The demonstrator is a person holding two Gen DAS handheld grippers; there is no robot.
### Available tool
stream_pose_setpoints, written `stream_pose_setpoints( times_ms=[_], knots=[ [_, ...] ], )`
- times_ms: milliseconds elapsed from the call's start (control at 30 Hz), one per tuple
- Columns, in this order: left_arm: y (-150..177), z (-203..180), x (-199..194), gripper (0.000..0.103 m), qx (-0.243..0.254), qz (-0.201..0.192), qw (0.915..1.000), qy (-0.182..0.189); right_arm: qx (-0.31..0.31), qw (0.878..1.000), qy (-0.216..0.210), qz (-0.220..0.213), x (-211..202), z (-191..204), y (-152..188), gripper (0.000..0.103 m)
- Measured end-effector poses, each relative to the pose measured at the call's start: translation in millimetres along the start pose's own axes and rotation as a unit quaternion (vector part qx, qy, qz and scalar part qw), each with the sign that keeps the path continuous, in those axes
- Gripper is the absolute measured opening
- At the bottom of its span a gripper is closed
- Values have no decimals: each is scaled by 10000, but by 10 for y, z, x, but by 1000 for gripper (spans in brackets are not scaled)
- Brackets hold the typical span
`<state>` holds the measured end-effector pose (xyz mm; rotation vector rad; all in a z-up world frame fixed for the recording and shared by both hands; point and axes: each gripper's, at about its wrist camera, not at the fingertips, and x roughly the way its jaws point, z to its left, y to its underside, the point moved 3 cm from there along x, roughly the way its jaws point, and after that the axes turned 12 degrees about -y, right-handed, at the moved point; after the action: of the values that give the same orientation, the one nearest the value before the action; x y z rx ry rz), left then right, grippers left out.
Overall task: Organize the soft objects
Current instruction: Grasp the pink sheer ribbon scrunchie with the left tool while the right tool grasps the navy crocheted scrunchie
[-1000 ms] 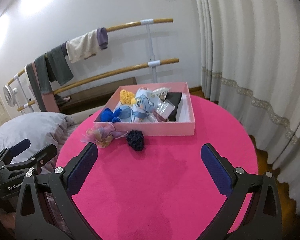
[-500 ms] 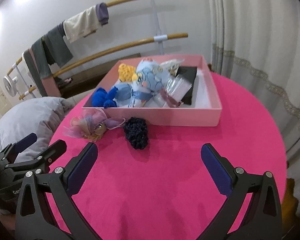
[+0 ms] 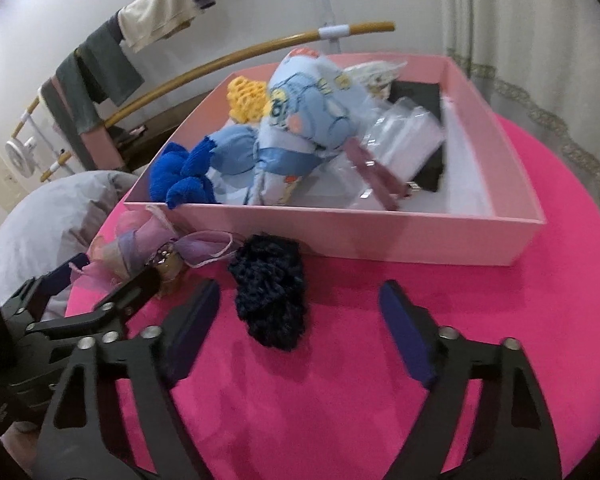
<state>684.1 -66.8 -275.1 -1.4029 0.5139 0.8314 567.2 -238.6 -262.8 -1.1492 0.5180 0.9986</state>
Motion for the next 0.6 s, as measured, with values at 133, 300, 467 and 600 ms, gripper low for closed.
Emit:
stream_pose_setpoints(
  times_ms=[133, 300, 467, 600],
  knots=[
    [-19, -3, 174, 100, -62, 94, 9999, 85, -46, 9996, -218, 152, 144, 4, -15, 57],
    [-53, -94, 234, 67, 29, 110, 9992, 374, -230, 9996, -17, 167, 200, 19, -25, 21],
    [-31, -174, 227, 25, 222, 134, 9982, 533, -149, 9999, -2, 76, 96, -17, 56, 13],
    [45, -148, 132, 23, 157, 99, 9983, 547, -59, 9999, 70, -43, -80, -59, 136, 13]
  ],
)
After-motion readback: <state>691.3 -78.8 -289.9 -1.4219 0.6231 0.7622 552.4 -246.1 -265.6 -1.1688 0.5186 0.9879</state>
